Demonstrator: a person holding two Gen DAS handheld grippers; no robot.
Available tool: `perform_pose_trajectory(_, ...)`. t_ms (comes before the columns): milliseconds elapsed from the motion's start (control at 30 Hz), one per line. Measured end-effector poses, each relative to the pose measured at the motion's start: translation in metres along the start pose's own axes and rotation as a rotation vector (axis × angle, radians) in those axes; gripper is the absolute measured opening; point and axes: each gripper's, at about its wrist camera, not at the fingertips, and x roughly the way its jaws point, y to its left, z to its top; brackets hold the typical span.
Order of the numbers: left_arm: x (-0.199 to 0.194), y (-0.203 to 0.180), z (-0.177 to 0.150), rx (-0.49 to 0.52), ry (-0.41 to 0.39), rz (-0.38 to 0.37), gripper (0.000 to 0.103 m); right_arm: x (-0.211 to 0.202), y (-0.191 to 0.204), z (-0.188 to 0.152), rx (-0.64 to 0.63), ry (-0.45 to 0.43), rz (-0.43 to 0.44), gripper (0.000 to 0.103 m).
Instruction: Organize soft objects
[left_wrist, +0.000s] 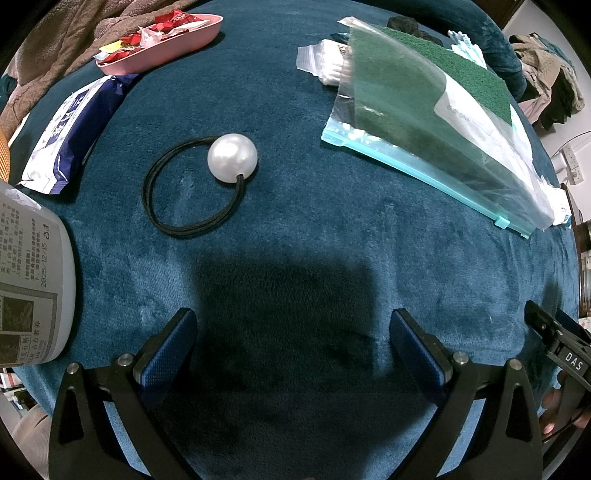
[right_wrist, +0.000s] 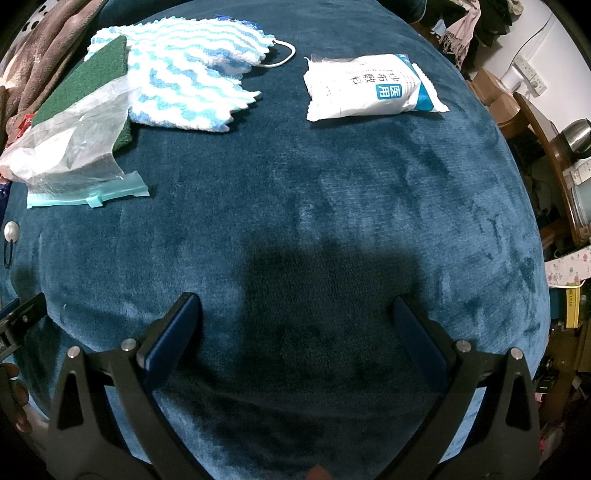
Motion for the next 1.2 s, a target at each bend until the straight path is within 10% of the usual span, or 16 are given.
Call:
perform_pose_trajectory(600,-0.040,-0.011,0.013,-0.006,-0.103,-0.021,0.102,0.002,-0.002,0.000,-0.002,0.005,0.028,0.103)
perform_pose_trajectory(1000,-0.054,-0.130,0.064,0.809,-0.265,0.314,0.102,0.004,-0.014,0.012,-0.029,0.034,0.081,0.103)
perform_pose_trajectory(1100,-0.031,-0.145,0.070,0.939,-0.254,0.368,0.072,0.004,-0.017,0.014,-0.032,0.028,0.092,0.103)
perform_pose_trajectory(1167,-0.017,-0.149,0.070,1.012,-0.206,0.373,0.021,0.003,-0.018,0.011,-0.033,0.021,0.094,0.103)
perform_pose_trajectory(1200,-0.012,-0.146,0.071,1.019,-0.172,0.352,0.020,0.003,-0.018,0.011,-0.034,0.018,0.090,0.103)
